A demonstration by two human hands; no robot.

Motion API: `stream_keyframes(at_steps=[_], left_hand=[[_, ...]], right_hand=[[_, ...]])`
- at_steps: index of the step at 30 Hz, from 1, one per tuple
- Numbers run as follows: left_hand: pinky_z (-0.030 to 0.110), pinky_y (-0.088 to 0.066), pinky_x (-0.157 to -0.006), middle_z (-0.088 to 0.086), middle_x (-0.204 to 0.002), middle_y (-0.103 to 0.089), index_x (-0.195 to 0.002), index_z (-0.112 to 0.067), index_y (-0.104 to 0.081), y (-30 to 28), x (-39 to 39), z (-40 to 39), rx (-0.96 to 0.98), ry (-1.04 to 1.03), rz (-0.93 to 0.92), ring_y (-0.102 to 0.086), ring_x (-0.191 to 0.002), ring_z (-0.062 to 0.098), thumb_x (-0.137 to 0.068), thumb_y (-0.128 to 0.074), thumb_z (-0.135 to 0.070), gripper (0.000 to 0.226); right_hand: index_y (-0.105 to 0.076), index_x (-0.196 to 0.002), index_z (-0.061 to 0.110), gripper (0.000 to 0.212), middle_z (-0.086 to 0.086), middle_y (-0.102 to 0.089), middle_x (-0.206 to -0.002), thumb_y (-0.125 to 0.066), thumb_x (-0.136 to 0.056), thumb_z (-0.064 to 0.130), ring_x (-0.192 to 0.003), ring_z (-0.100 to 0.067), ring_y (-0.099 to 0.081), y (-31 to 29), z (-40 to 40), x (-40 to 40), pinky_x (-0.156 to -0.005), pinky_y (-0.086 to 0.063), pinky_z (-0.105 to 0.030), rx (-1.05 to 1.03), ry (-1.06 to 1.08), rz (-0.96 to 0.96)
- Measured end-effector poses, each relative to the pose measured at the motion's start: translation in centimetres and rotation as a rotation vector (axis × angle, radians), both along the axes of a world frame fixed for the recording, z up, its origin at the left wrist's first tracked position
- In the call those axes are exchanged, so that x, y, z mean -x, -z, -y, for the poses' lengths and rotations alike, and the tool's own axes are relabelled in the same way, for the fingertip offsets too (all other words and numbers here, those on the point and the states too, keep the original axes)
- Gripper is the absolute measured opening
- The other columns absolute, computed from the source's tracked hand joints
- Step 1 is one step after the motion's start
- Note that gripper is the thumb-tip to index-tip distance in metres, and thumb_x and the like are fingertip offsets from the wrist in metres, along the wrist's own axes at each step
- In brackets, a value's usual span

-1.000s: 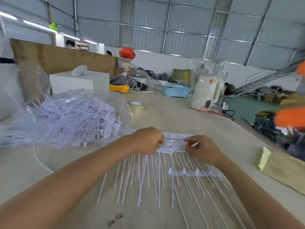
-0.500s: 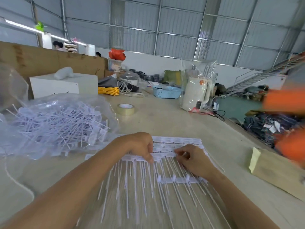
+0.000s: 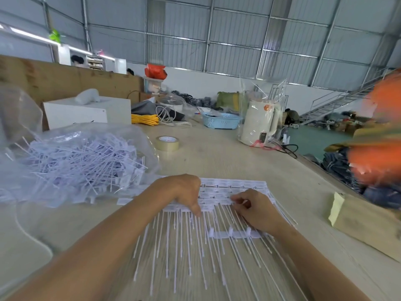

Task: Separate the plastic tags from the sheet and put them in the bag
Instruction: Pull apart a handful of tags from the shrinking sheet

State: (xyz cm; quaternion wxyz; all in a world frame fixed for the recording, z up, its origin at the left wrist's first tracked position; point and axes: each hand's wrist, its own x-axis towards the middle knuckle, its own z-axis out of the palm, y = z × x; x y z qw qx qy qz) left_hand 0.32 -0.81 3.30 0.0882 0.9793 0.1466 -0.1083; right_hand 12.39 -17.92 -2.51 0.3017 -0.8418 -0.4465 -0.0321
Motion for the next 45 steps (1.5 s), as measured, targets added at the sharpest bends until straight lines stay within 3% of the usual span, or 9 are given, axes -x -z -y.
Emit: stream_keyframes(at_steps=[7,10,15,18,26,31,37,42,45], left_hand=[[0.024,-0.036,-0.057,0.005,-0.084,-0.053,-0.090,-0.006,-0.063,-1.2,0.5,0.7,0.094,0.064,0.073,-0.050,-0.075,0.018,-0.083,-0.066,-0.025,0.020],[0.020,-0.041,-0.059,-0.001,-0.076,-0.059,-0.092,-0.009,-0.065,-1.8,0.5,1.2,0.258,0.130,0.184,-0.054,-0.066,0.010,-0.086,-0.064,-0.020,0.013],[0.015,-0.042,-0.056,-0.008,-0.071,-0.058,-0.088,-0.019,-0.058,-1.9,0.1,2.0,0.453,0.138,0.455,-0.051,-0.059,0.003,-0.087,-0.066,-0.022,0.008],[0.020,-0.042,-0.059,-0.005,-0.075,-0.058,-0.096,-0.016,-0.058,-1.6,-0.2,2.0,0.467,0.126,0.515,-0.052,-0.063,0.006,-0.087,-0.067,-0.022,0.013],[0.028,-0.044,-0.068,0.001,-0.077,-0.057,-0.096,-0.007,-0.065,-0.2,-0.6,1.5,0.429,0.096,0.486,-0.053,-0.071,0.013,-0.092,-0.059,-0.027,0.021],[0.015,-0.040,-0.056,0.000,-0.059,-0.053,-0.071,-0.008,-0.055,0.8,-0.8,1.8,0.547,0.042,0.455,-0.050,-0.048,-0.001,-0.099,-0.047,-0.024,0.033],[0.021,-0.031,-0.049,0.001,-0.050,-0.038,-0.059,-0.010,-0.043,1.1,-1.5,2.4,0.622,-0.072,0.521,-0.037,-0.044,0.009,-0.097,-0.049,-0.020,0.040],[0.018,-0.021,-0.041,-0.006,-0.039,-0.031,-0.043,-0.017,-0.048,1.1,-1.1,1.9,1.063,-0.144,0.434,-0.025,-0.035,0.006,-0.093,-0.046,-0.003,0.052],[0.015,-0.016,-0.037,-0.007,-0.041,-0.027,-0.054,-0.012,-0.053,0.8,-0.9,2.0,1.295,-0.144,0.338,-0.020,-0.033,0.003,-0.094,-0.038,-0.001,0.044]], right_hand=[[-0.068,-0.109,0.011,0.021,-0.002,-0.068,-0.105,-0.057,-0.093,0.019,-0.083,-0.010,-0.058,0.0,-0.2,0.1,-0.071,-0.037,-0.009,0.007,0.006,0.008],[-0.065,-0.077,0.008,0.027,-0.002,-0.064,-0.072,-0.053,-0.095,0.025,-0.068,-0.016,-0.058,-0.4,-0.2,0.8,-0.063,-0.041,-0.020,-0.140,0.025,-0.050],[-0.068,-0.081,0.002,0.071,-0.014,-0.068,-0.070,-0.036,-0.077,0.066,-0.053,-0.020,-0.062,-2.6,-0.4,3.1,-0.048,-0.048,-0.025,-0.463,-0.159,-0.964],[-0.064,-0.083,-0.004,0.076,-0.018,-0.062,-0.065,-0.034,-0.085,0.065,-0.044,-0.022,-0.055,-3.5,-0.5,3.6,-0.043,-0.045,-0.025,-0.440,-0.224,-1.203],[-0.057,-0.070,0.003,0.030,-0.008,-0.058,-0.056,-0.054,-0.093,0.022,-0.041,-0.014,-0.051,-2.9,-0.1,3.7,-0.039,-0.041,-0.021,-0.487,-0.199,-0.847],[-0.063,-0.071,0.008,0.017,-0.009,-0.060,-0.060,-0.063,-0.087,0.015,-0.045,-0.014,-0.053,-2.4,-0.2,3.3,-0.042,-0.045,-0.025,-0.474,-0.245,-0.800],[-0.065,-0.080,0.007,0.011,0.003,-0.057,-0.054,-0.062,-0.089,0.011,-0.049,-0.011,-0.057,-1.9,-0.5,2.9,-0.043,-0.048,-0.023,-0.458,-0.205,-0.596],[-0.064,-0.072,0.014,0.021,-0.004,-0.054,-0.053,-0.059,-0.090,0.004,-0.048,-0.015,-0.053,-2.4,-0.4,3.1,-0.041,-0.048,-0.023,-0.482,-0.248,-0.522],[-0.065,-0.072,0.014,0.021,-0.005,-0.054,-0.051,-0.058,-0.089,0.002,-0.046,-0.015,-0.053,-2.8,-0.3,3.1,-0.040,-0.048,-0.024,-0.502,-0.270,-0.493]])
